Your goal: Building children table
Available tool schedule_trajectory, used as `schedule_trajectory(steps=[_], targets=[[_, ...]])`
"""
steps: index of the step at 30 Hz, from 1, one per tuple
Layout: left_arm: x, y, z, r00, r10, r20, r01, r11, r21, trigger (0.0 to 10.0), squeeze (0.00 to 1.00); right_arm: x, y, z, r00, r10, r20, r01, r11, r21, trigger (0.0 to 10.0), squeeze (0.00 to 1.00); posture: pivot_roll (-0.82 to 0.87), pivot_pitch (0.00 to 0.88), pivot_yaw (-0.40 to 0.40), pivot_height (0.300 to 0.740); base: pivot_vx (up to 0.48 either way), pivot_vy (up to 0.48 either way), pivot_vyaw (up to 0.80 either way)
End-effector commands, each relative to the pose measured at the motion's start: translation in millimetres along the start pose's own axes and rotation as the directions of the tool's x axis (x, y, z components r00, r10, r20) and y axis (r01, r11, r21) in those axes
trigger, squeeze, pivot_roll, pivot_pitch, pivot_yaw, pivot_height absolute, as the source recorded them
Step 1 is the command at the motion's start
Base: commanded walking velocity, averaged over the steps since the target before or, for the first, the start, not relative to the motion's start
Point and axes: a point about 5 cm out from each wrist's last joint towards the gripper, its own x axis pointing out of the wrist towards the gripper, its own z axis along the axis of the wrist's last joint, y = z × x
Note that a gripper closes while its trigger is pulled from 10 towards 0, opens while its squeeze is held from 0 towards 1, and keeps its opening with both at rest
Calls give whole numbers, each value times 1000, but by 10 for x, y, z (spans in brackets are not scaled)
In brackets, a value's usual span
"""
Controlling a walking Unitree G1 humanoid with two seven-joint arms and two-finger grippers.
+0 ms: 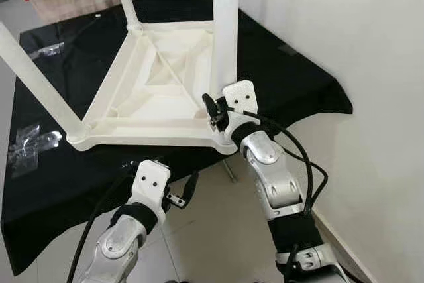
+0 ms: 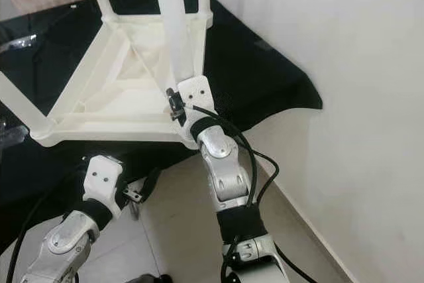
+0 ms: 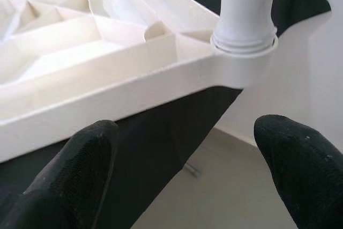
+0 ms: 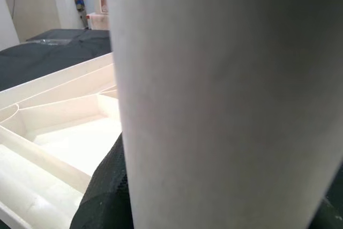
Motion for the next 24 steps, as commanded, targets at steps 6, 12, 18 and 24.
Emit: schedule_trajectory(steps=[6,12,18,24], targets=[[-45,-10,-43,1000,11,-18,-11,1000,-4,10000,0,54,90,188,964,251,82,-256,966,45,10000,1000,-34,151,20,740,0,0,0],[-106,-31,5,1000,10,-16,-10,1000,-4,10000,0,170,-181,286,875,472,110,-474,880,-11,10000,1000,22,200,6,740,0,0,0],[-210,-66,41,1000,-1,-29,1,1000,0,10000,0,282,-372,406,768,635,79,-632,772,-60,10000,0,72,253,0,740,0,0,0],[-270,-73,56,999,4,-38,-4,1000,4,10000,0,300,-413,514,669,740,75,-737,673,-60,10000,0,97,265,0,740,0,0,0]])
